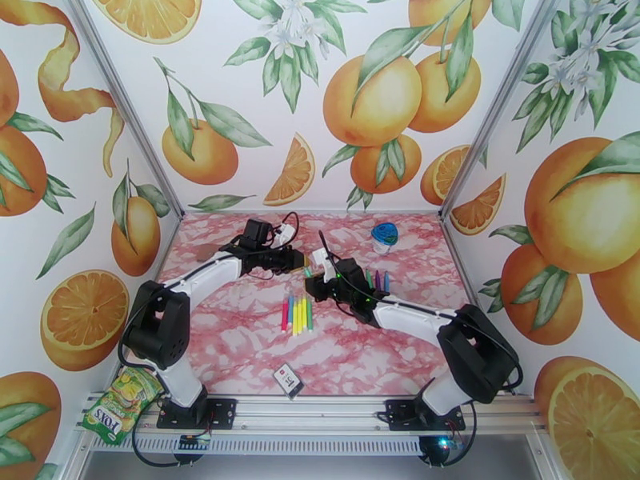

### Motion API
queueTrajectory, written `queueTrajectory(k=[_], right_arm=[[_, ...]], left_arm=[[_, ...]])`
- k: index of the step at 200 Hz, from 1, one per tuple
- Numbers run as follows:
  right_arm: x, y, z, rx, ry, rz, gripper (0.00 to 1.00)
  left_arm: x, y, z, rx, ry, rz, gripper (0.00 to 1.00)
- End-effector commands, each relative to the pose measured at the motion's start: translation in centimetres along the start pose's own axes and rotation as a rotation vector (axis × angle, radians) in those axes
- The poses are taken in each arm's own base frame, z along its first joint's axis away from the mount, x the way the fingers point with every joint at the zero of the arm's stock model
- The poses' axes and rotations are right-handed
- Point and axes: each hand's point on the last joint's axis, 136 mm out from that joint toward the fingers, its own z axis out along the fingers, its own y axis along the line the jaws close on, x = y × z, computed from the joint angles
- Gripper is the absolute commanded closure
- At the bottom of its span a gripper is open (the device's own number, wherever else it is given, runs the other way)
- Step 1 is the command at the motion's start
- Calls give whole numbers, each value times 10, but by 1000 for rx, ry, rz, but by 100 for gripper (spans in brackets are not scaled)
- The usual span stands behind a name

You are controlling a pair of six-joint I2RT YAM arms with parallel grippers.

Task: Open the pen caps

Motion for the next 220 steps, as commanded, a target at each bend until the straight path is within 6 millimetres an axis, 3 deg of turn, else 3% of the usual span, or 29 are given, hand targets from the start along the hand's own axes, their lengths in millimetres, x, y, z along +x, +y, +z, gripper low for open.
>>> queueTrajectory(k=[1,121,150,220], right_arm=[[54,-1,-11,0,173,0,100],[71,-4,-22,19,196,-22,100],[56,-6,-25,54,148,-31,100],[8,-35,-34,215,53,-43,100]], left_arm=[[-91,43,-65,-199,-390,13,100],[-93,58,-76,-255,-415,-25,100],[-83,61,-79,-313,-351,35,100],[-50,82,-99,-529,-196,160,100]])
